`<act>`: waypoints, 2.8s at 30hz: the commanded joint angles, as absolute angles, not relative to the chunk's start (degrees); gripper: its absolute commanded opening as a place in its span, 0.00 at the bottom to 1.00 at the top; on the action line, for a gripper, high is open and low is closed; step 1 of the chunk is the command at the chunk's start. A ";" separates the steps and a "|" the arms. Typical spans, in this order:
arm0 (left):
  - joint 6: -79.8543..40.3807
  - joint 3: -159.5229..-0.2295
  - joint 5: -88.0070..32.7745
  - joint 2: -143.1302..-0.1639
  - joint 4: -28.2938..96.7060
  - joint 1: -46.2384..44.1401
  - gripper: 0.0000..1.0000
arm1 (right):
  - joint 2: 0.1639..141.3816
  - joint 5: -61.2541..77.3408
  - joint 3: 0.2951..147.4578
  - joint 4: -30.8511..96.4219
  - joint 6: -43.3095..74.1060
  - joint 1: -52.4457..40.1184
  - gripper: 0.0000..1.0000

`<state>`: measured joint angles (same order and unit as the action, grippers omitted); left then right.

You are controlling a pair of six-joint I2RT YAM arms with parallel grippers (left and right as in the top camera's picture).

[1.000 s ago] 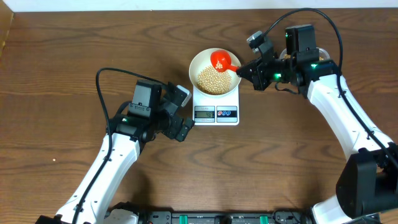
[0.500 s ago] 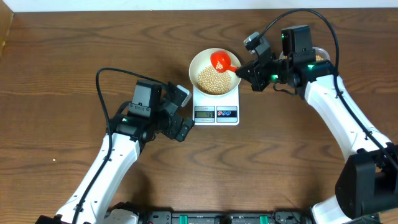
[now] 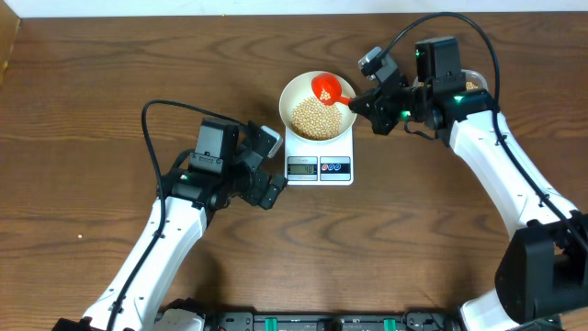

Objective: Scoop item into bowl and weigh 50g on scale
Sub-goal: 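Hold the scoop tilted over the bowl, shaking in small amounts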

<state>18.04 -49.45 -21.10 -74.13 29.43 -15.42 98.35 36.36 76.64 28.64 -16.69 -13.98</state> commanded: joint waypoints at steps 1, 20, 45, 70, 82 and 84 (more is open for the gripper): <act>18.35 -49.17 -21.39 -74.17 29.54 -15.22 0.94 | 97.19 32.45 77.25 28.49 -20.93 -15.77 0.01; 18.35 -49.17 -21.39 -74.17 29.54 -15.22 0.93 | 97.19 26.46 77.25 28.75 -21.96 -18.96 0.01; 18.35 -49.17 -21.41 -74.17 29.54 -15.22 0.93 | 97.19 27.38 77.25 27.86 -21.54 -18.87 0.01; 18.35 -49.17 -21.39 -74.17 29.52 -15.22 0.93 | 97.19 26.44 77.25 28.27 -27.62 -18.85 0.01; 18.35 -49.17 -21.41 -74.17 29.54 -15.22 0.93 | 97.19 26.33 77.25 28.27 -33.69 -18.85 0.01; 18.35 -49.17 -21.41 -74.17 29.54 -15.22 0.93 | 97.19 25.98 77.25 28.25 -33.98 -18.85 0.01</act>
